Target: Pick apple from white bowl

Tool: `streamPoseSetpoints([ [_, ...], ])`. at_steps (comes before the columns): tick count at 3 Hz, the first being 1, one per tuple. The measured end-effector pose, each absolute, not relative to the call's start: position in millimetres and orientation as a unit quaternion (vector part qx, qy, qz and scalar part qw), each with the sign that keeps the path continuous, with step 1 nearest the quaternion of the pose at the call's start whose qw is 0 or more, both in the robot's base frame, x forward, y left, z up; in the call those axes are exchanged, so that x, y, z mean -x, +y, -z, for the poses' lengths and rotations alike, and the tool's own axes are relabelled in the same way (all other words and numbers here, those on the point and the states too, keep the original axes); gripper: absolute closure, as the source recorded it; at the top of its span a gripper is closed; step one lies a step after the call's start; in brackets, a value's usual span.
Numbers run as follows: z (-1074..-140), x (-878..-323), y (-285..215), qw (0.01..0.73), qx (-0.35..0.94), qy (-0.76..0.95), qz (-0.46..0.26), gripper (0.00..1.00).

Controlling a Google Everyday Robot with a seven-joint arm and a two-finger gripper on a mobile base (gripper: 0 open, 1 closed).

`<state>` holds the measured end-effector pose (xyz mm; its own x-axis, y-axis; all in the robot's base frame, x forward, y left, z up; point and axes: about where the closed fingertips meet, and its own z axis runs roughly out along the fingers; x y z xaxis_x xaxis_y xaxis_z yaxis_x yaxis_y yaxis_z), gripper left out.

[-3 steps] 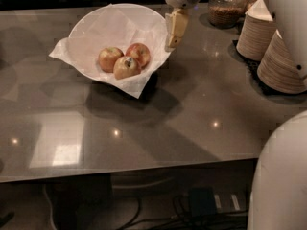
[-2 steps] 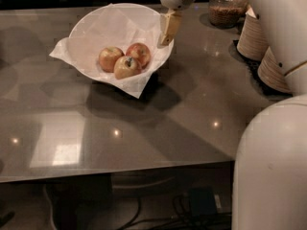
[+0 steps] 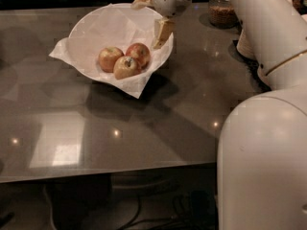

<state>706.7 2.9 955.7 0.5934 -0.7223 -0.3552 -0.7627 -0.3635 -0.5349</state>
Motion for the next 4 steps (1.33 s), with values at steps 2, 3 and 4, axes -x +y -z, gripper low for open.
streamPoseSetpoints([
  [2,-937.2,-708.8,8.8,0.332,0.829,0.446,-0.049,0.27],
  [3,-928.7,-706.9,11.8,0.326,0.832,0.446,-0.058,0.44],
  [4,-916.7,-702.4,15.8,0.314,0.836,0.444,-0.071,0.44],
])
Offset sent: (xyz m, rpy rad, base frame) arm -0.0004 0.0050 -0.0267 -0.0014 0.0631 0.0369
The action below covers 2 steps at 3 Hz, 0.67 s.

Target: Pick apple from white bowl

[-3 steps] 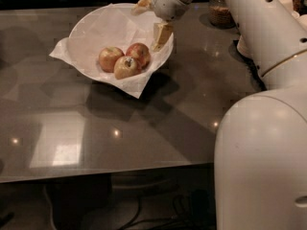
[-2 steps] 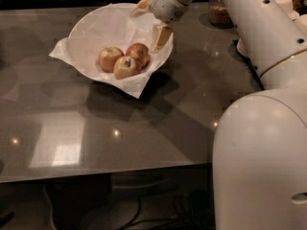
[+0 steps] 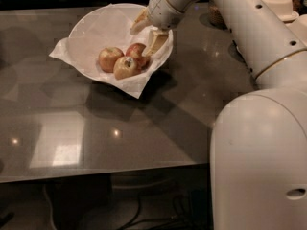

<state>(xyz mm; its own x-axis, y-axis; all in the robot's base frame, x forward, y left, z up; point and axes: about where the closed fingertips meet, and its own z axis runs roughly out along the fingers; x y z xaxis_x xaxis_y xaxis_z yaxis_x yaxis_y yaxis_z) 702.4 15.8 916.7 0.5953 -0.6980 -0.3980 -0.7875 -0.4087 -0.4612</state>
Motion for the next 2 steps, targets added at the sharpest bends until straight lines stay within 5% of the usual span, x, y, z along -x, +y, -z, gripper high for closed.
streamPoseSetpoints([
  [2,-903.9,-696.4,21.0,0.296,0.843,0.441,-0.085,0.42],
])
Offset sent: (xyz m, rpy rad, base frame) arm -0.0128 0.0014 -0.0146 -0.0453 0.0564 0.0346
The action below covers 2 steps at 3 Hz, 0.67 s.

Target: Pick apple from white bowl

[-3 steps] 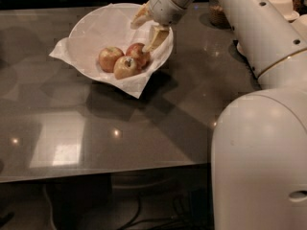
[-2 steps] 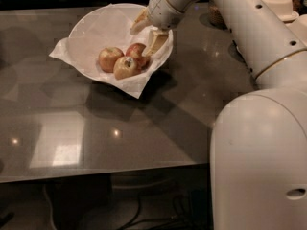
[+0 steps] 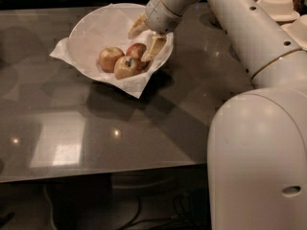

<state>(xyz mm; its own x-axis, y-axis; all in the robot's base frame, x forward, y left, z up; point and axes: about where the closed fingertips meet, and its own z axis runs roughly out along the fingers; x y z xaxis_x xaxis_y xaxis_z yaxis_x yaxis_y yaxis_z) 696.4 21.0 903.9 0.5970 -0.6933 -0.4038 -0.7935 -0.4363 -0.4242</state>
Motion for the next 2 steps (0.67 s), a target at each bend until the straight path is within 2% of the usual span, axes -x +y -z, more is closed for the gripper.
streamPoseSetpoints([
  [2,-892.8,-694.8,25.5,0.280,0.849,0.439,-0.093,0.40],
])
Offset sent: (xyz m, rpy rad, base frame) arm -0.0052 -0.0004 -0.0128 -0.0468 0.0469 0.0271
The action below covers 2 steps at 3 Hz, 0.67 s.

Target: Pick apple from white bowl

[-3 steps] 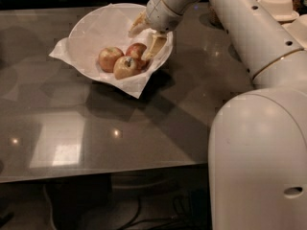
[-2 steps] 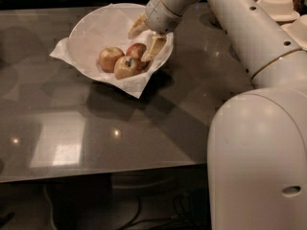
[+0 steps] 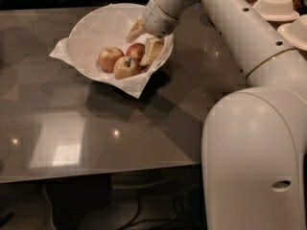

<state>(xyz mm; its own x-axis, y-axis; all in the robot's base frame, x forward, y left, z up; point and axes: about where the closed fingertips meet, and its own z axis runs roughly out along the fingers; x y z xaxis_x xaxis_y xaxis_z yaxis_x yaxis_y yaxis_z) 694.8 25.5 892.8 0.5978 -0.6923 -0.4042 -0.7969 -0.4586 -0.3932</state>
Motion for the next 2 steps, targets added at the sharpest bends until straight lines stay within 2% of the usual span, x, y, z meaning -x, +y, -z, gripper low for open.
streamPoseSetpoints([
  [1,-887.8,-697.6,26.9,0.274,0.851,0.438,-0.094,0.36],
  [2,-876.5,-706.3,31.3,0.266,0.853,0.438,-0.096,0.36],
])
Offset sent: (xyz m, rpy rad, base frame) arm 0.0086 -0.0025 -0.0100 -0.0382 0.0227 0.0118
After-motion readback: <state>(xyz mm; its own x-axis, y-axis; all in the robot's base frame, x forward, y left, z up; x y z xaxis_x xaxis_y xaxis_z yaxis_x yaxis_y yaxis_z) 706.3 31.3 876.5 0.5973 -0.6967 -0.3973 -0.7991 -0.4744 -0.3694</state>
